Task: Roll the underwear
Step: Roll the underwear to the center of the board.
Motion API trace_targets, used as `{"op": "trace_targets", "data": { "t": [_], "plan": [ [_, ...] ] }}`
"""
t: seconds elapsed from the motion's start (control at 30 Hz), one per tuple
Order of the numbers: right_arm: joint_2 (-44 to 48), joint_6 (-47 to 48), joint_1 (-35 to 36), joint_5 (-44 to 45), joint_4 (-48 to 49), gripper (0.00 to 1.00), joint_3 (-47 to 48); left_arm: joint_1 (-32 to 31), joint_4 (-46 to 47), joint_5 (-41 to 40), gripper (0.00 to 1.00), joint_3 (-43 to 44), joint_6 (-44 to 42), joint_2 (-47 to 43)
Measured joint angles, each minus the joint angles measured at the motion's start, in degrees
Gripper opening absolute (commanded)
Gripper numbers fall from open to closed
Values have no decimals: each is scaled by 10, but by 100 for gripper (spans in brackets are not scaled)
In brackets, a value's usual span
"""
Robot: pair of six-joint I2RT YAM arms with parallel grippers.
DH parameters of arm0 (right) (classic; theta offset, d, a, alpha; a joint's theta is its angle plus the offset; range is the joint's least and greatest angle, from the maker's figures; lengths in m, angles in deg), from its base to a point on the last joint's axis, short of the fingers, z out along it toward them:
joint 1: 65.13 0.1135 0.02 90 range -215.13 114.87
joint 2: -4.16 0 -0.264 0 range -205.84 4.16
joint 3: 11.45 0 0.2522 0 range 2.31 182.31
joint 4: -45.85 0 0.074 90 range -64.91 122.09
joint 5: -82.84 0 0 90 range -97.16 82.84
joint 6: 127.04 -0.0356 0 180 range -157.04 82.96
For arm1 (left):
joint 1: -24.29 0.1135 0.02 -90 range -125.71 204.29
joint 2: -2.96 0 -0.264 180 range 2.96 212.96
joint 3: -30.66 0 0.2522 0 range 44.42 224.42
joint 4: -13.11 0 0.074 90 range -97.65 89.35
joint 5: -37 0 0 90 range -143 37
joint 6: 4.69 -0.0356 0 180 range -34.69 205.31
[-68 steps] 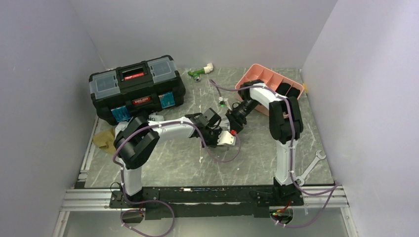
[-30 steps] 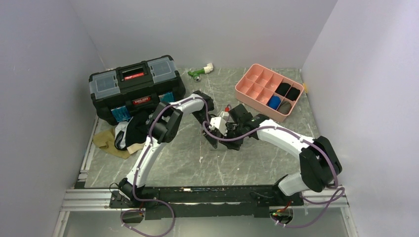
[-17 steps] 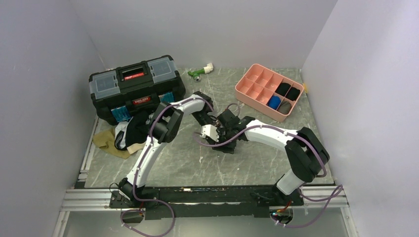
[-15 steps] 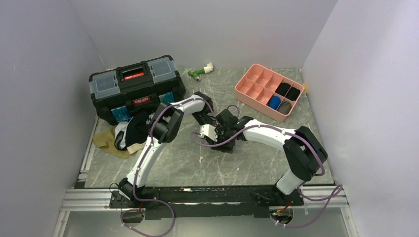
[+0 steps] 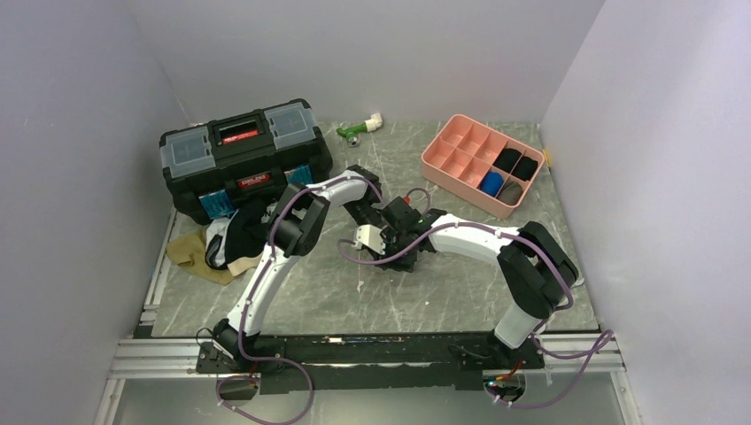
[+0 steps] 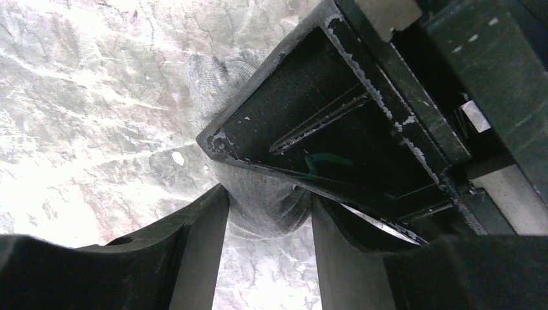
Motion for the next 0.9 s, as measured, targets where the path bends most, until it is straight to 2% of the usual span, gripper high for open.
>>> {"op": "trace_targets", "data": {
  "t": [0.2, 0.9],
  "plan": [
    [0, 0, 2, -5, -2, 54, 0, 0, 0, -1, 0, -4, 11, 0],
    [0, -1, 6, -36, -13, 58, 0, 0, 0, -1, 0, -17, 45, 0]
  ]
}}
